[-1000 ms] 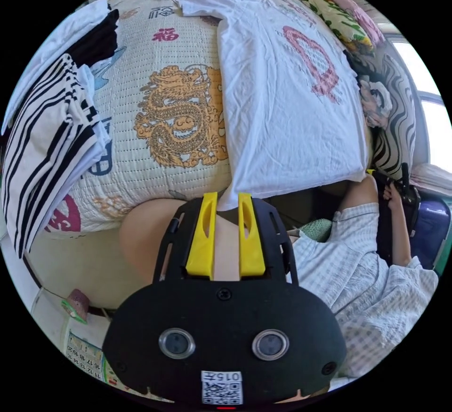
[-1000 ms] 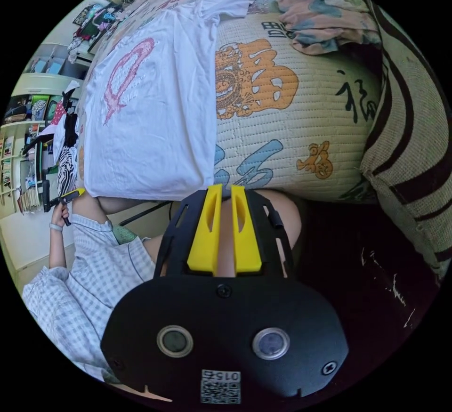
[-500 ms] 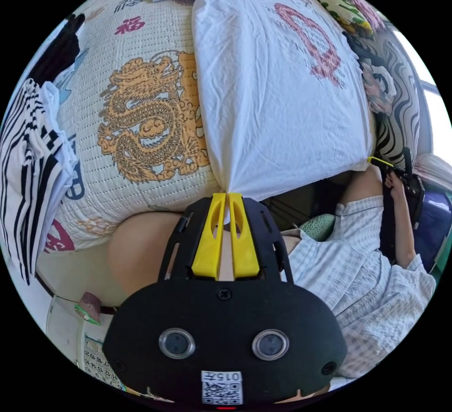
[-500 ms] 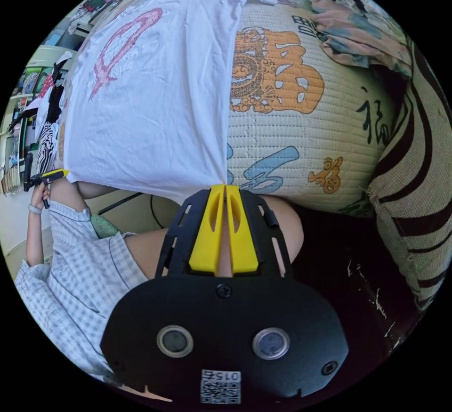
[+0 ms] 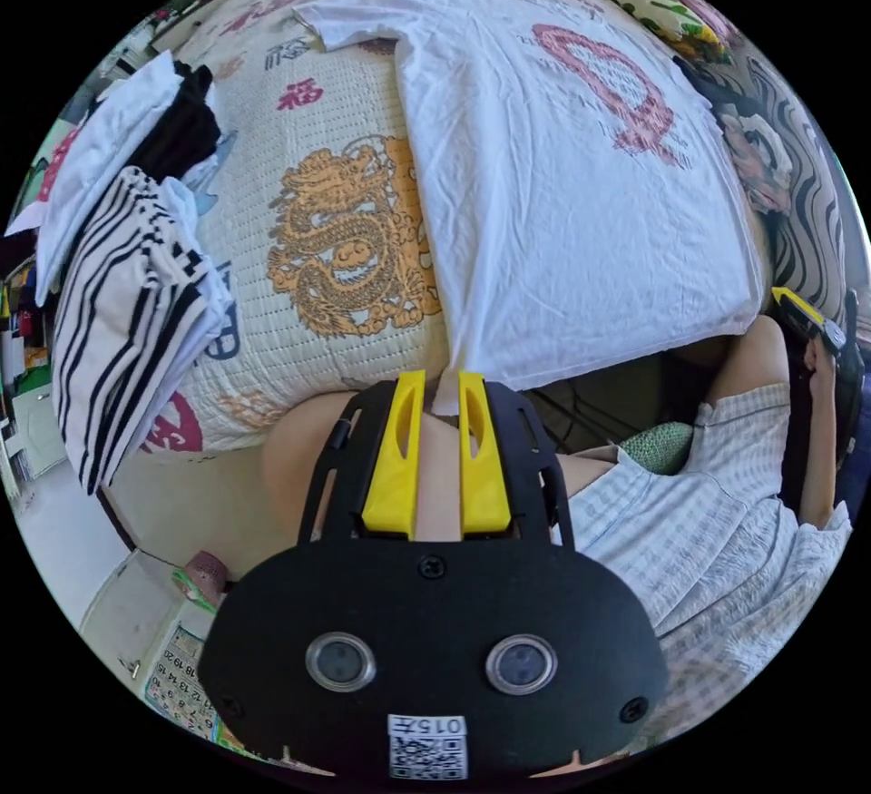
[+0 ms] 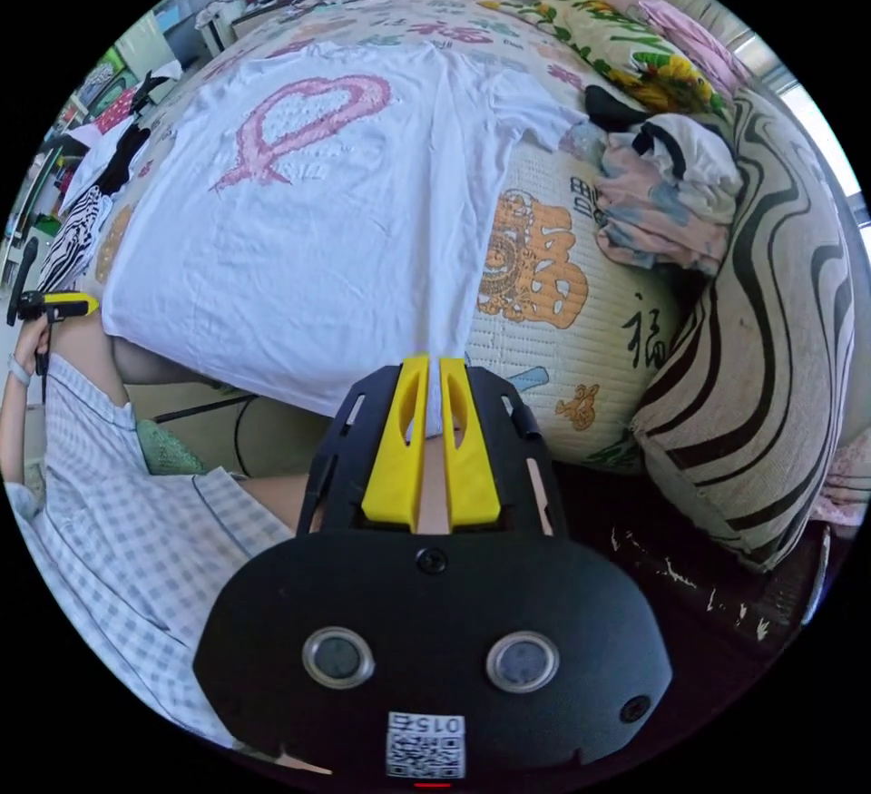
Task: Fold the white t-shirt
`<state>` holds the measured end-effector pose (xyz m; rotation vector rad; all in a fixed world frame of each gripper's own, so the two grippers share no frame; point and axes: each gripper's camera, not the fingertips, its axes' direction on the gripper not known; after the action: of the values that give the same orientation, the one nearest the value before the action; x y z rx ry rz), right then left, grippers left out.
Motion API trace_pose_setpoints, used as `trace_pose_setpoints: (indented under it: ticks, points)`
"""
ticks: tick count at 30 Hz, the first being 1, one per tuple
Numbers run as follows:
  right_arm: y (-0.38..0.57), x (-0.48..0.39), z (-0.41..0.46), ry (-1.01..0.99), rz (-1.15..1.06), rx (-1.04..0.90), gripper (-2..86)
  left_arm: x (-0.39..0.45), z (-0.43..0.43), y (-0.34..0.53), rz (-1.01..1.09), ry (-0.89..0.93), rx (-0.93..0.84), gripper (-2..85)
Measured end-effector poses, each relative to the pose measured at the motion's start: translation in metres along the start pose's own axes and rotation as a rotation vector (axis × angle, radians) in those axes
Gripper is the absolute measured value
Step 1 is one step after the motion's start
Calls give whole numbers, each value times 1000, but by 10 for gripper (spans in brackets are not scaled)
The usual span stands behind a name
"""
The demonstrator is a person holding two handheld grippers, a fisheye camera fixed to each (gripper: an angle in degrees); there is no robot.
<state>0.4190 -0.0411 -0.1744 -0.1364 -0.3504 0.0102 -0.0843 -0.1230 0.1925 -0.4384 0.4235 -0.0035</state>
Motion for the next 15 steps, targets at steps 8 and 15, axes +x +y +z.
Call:
trace_pose_setpoints:
  ticks: [8,15]
  points:
    - [-18,-15,-40,-9,-51,123,9,102,7,-46,102,-83,262,52]
    - [-31,26,-56,-141,85,274,30,218,37,-146,305,-14,361,56]
